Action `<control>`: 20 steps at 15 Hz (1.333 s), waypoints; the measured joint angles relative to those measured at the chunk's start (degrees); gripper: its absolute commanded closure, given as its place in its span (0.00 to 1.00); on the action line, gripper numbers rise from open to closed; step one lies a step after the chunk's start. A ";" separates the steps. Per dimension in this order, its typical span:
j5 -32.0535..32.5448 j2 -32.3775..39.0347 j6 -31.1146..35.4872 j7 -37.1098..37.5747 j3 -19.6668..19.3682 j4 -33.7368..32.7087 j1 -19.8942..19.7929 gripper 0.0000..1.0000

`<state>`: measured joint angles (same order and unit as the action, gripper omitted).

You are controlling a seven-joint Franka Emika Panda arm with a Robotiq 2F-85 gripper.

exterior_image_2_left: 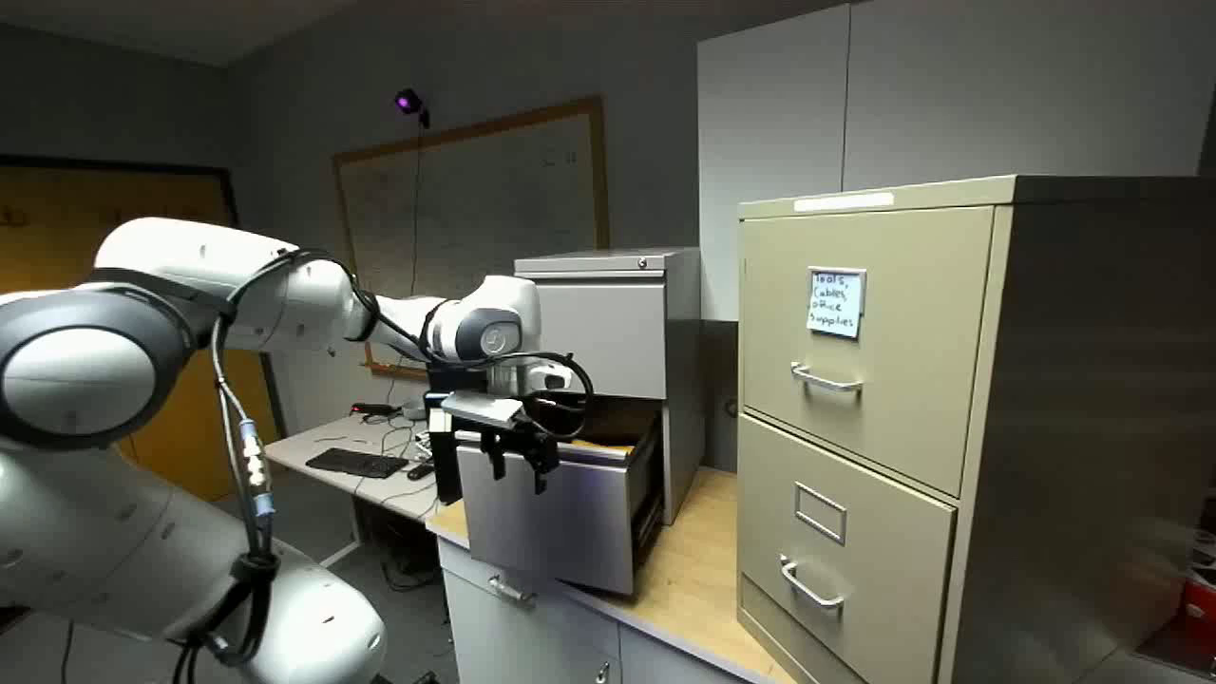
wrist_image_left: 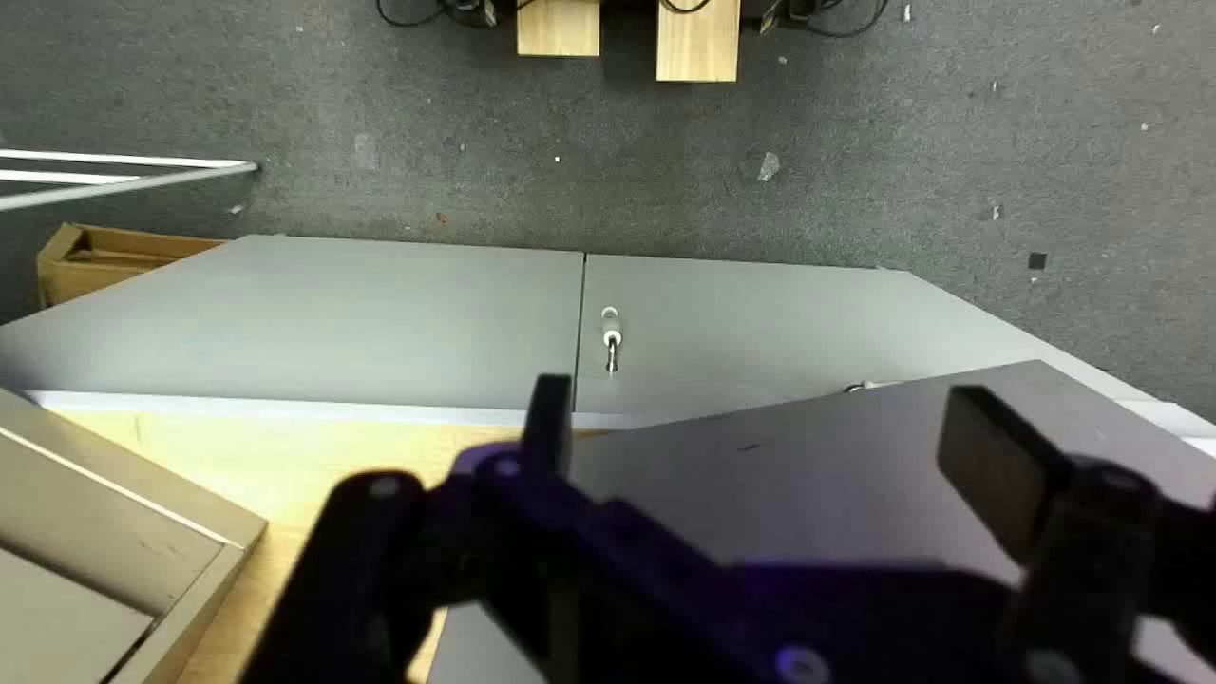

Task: Close the bottom drawer of the cabinet at the left

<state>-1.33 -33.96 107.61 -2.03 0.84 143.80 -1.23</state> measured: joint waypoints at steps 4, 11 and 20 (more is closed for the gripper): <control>0.00 0.00 0.00 0.00 0.00 0.00 0.00 0.00; 0.00 0.00 0.00 0.00 0.00 0.00 0.00 0.00; 0.85 1.04 3.50 0.21 0.02 0.97 -0.08 0.25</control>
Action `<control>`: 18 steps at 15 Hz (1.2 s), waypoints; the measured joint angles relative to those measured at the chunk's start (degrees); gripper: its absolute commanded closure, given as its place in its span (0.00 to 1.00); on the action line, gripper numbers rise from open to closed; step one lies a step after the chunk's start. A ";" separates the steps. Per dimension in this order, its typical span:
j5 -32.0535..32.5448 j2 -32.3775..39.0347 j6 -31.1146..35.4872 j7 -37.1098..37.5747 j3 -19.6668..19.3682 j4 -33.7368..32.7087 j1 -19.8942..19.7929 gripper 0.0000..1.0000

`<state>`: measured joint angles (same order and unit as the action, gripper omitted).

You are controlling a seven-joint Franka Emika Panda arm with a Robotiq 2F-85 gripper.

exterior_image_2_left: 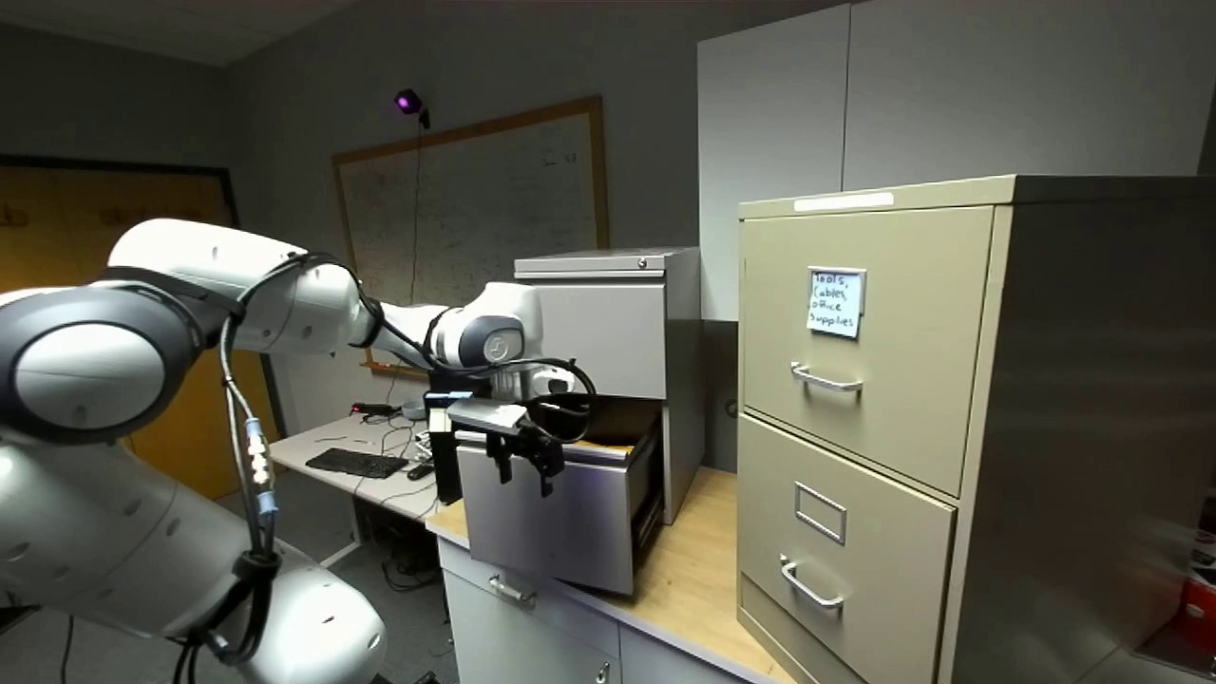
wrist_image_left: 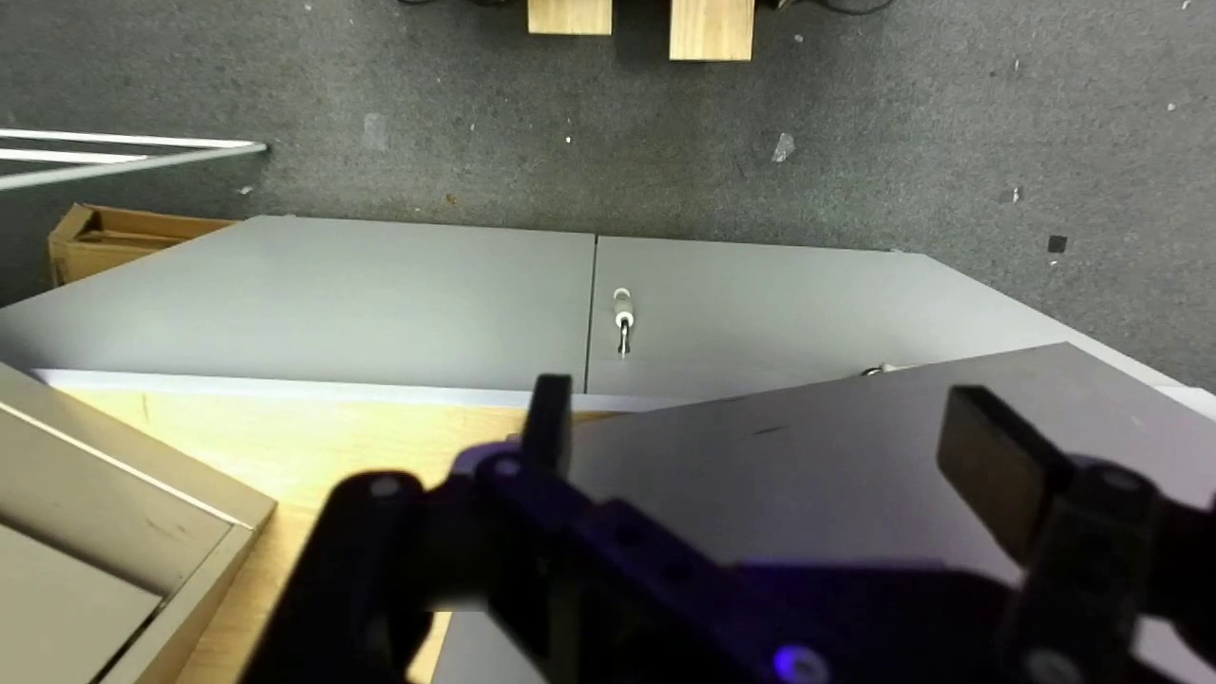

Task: Close the bottom drawer of the cabinet at the left

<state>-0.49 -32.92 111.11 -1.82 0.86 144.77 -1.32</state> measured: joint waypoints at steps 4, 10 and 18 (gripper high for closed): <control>0.00 1.47 7.26 0.11 -0.01 0.19 -0.01 0.57; -0.81 5.12 17.29 0.19 -1.26 0.43 -0.08 0.99; -8.11 6.97 31.74 -0.68 -5.84 6.38 0.17 1.00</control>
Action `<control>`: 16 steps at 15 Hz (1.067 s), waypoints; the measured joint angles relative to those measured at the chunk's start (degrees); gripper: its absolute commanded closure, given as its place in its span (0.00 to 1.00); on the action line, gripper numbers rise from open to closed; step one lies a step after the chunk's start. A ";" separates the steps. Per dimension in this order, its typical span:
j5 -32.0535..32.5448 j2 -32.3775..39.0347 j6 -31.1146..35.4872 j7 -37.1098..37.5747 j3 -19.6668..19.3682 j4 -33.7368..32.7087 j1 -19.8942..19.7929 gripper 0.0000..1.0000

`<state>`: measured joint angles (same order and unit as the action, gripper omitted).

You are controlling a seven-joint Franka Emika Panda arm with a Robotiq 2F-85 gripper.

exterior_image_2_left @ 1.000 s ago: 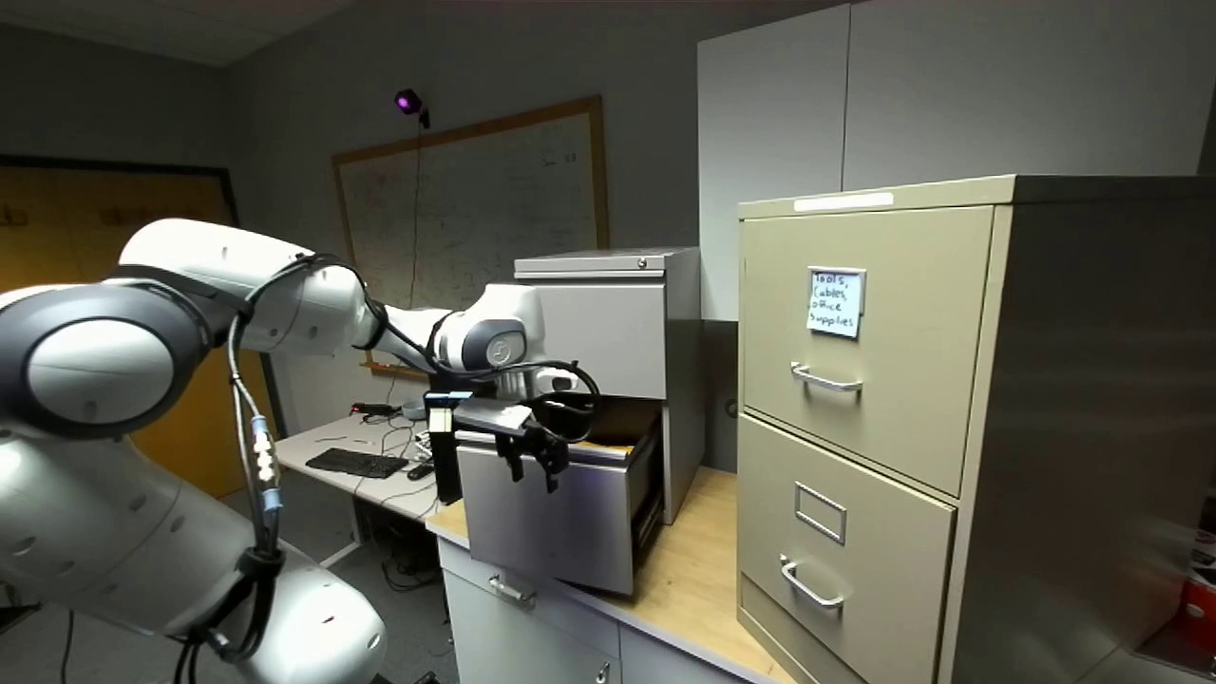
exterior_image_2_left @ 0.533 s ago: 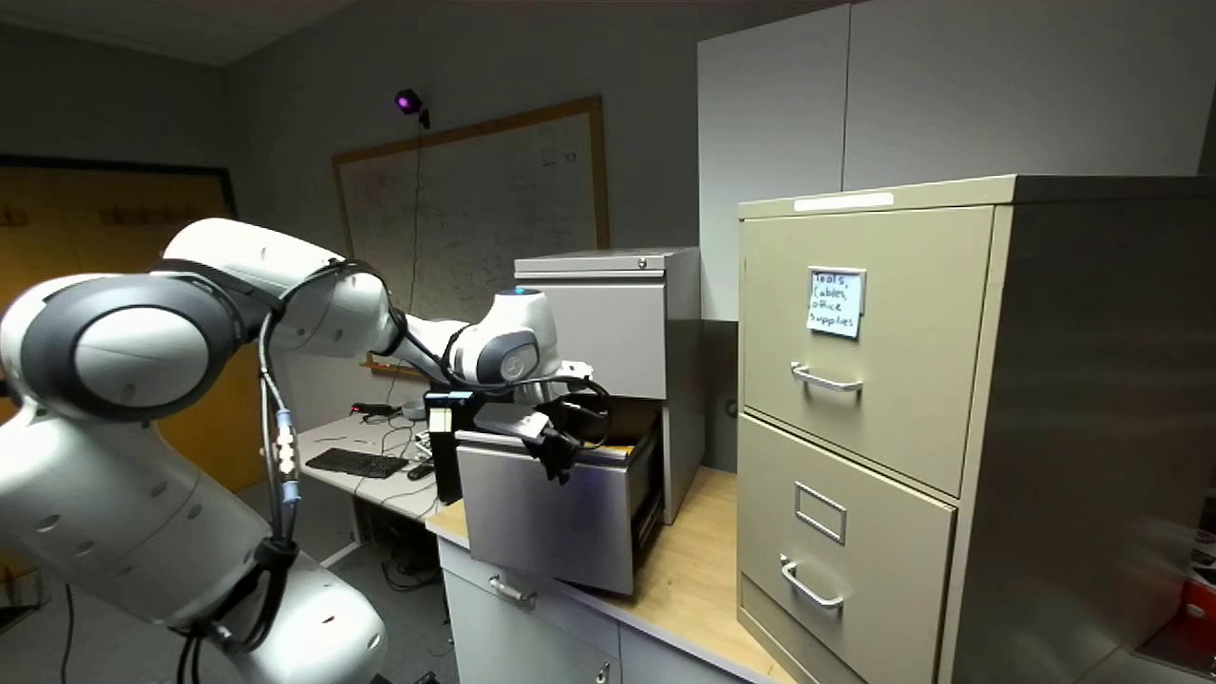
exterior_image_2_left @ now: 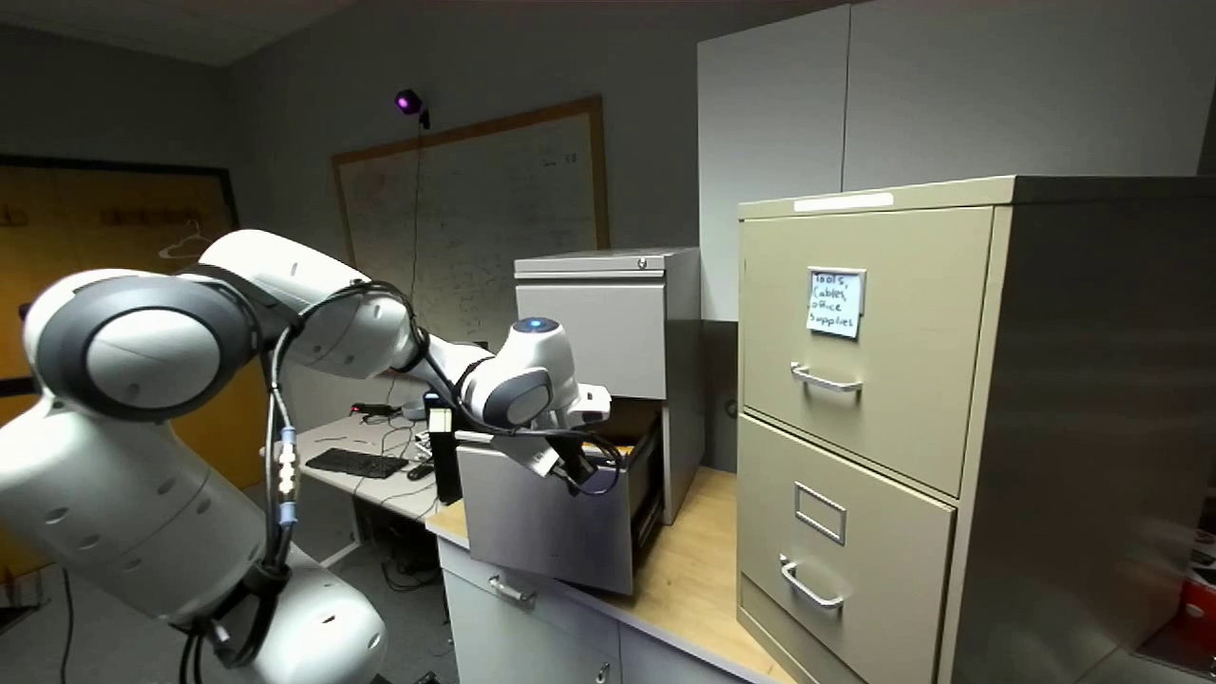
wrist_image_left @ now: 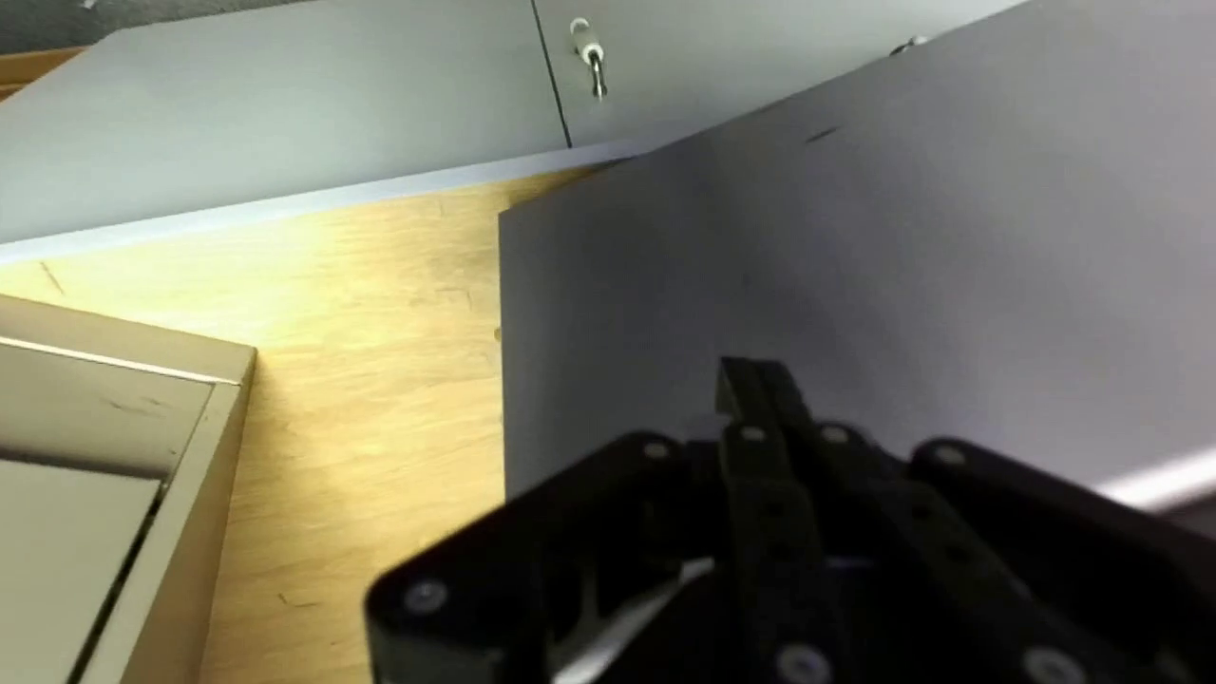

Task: Close the bottom drawer of the cabinet at the left

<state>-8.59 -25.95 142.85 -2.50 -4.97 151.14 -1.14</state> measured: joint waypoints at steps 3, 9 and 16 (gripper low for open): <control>-5.09 -0.11 6.44 -2.63 -1.76 0.14 1.92 1.00; -9.73 1.69 10.44 -8.28 -3.97 -2.23 7.91 1.00; -21.44 11.38 13.80 -19.64 -6.83 -10.66 15.63 1.00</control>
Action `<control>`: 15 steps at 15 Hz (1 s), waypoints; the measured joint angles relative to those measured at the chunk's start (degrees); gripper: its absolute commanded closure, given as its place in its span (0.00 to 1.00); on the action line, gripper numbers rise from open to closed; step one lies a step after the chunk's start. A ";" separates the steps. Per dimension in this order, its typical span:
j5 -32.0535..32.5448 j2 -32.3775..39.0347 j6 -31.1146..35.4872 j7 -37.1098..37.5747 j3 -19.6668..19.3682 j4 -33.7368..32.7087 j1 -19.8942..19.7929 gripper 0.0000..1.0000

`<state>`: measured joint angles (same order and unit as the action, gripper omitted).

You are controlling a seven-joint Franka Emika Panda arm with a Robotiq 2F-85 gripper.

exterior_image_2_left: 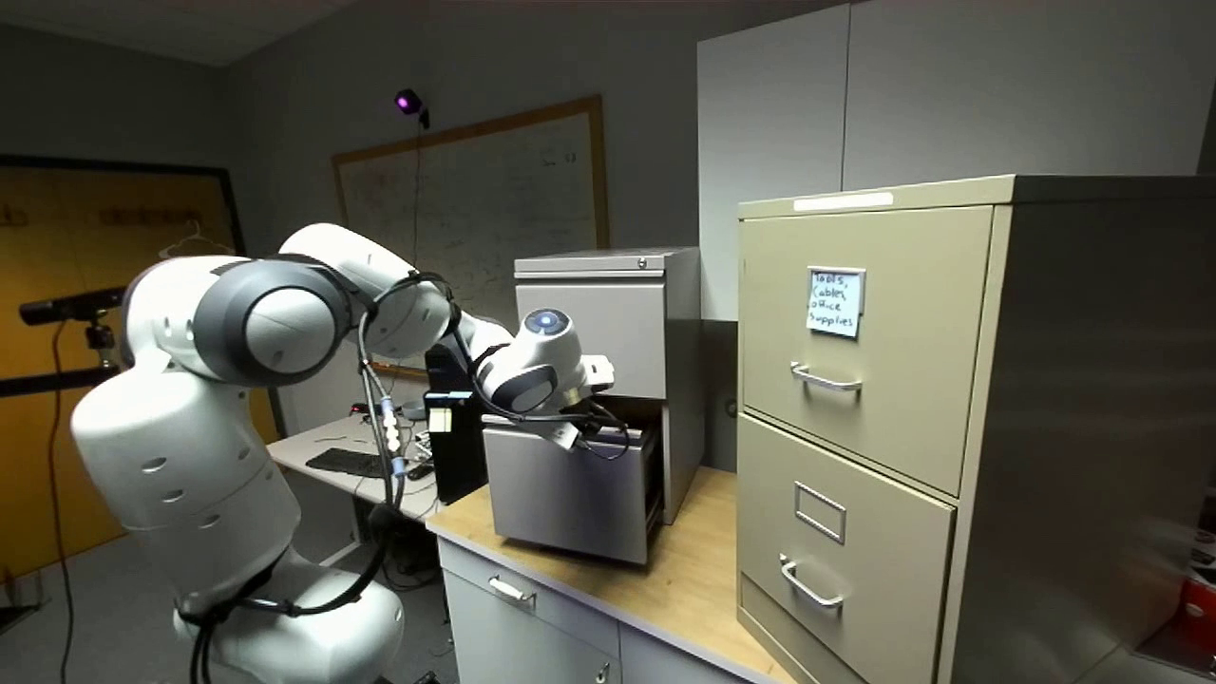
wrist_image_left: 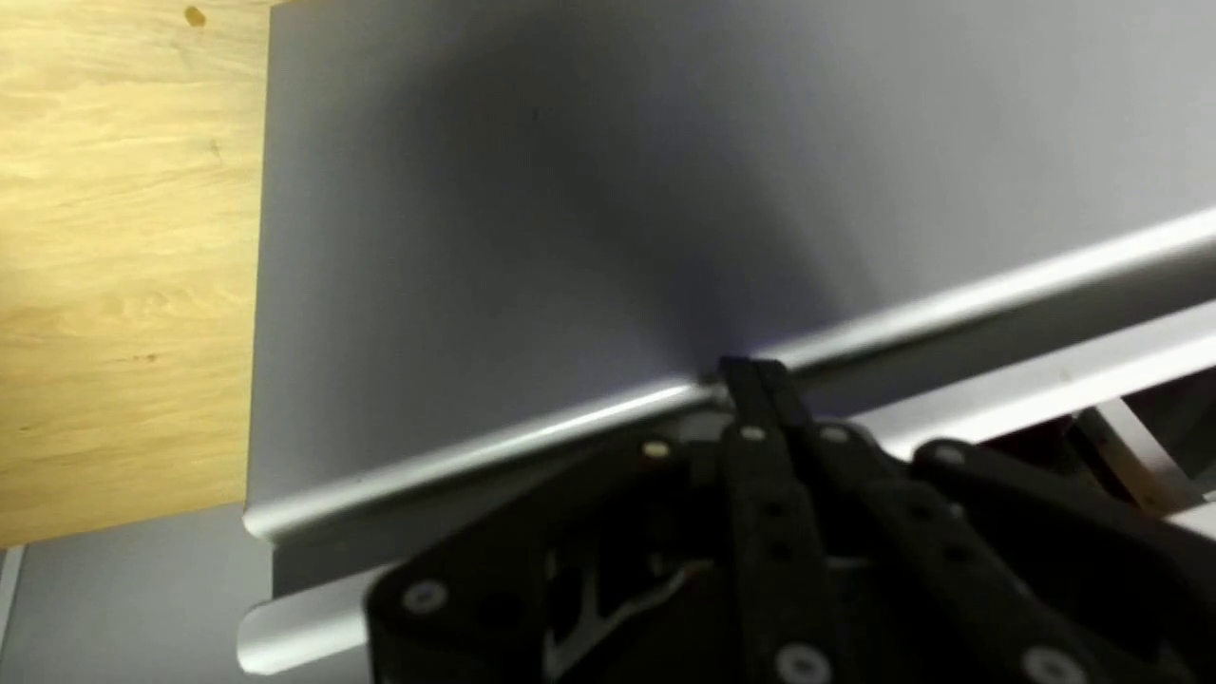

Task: Close the bottom drawer of the cabinet at the left

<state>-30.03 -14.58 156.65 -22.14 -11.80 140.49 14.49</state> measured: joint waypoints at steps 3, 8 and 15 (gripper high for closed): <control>-5.52 4.43 0.03 -5.93 -1.75 -4.35 2.17 1.00; -10.50 12.34 -2.95 -11.95 -2.54 -13.43 2.78 1.00; -14.42 23.77 -11.82 -15.42 1.15 -28.76 -2.90 1.00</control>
<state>-44.45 9.20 144.83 -37.56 -10.65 111.73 11.58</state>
